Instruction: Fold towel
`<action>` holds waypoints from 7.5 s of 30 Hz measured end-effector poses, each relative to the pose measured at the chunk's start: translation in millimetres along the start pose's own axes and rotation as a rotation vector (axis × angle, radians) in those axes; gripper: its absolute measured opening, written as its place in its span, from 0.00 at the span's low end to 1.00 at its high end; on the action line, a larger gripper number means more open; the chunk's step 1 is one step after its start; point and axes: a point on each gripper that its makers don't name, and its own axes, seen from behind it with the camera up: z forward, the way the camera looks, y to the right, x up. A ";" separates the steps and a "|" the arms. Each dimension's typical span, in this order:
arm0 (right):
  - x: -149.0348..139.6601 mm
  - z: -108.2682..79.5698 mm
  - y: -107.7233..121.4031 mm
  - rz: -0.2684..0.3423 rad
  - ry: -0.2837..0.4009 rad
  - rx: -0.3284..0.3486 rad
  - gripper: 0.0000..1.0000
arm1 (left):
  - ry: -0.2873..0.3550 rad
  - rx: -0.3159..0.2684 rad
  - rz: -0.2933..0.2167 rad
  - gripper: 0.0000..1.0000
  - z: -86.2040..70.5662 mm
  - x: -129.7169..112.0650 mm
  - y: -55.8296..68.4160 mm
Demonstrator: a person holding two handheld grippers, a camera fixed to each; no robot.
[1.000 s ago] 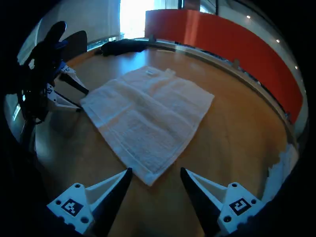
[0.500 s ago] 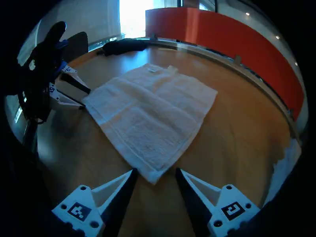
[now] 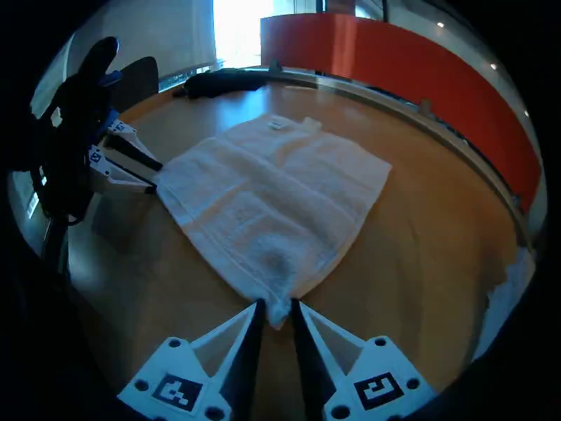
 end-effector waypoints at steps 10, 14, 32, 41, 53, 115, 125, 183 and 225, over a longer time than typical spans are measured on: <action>7.9 0.7 -1.4 0.031 0.010 -0.004 0.09 | -0.008 0.024 -0.021 0.20 1.5 1.1 -2.5; 11.3 0.9 -4.0 0.044 0.015 -0.001 0.09 | -0.009 0.030 -0.027 0.13 0.9 1.6 -2.1; 54.9 -32.1 1.4 0.008 0.092 -0.032 0.09 | 0.040 0.025 -0.085 0.11 -29.9 39.3 -3.0; 83.7 -64.3 1.4 0.006 0.153 -0.058 0.09 | 0.062 0.024 -0.103 0.11 -58.1 60.3 -1.2; 107.3 -102.9 3.9 0.003 0.201 -0.091 0.09 | 0.077 0.022 -0.099 0.11 -91.0 83.1 5.6; 109.2 -44.9 40.2 0.031 0.110 -0.099 0.09 | -0.015 0.024 -0.141 0.11 -23.1 91.3 -22.1; 99.4 -16.3 55.4 0.050 0.072 -0.097 0.09 | -0.043 0.020 -0.143 0.11 10.5 85.5 -30.9; 84.1 -15.4 91.7 0.097 0.071 -0.232 0.87 | 0.017 0.183 -0.216 0.99 9.8 78.5 -75.7; 57.9 -18.8 49.4 -0.040 0.032 -0.095 0.86 | 0.023 0.276 -0.387 0.99 -90.6 -0.1 -53.2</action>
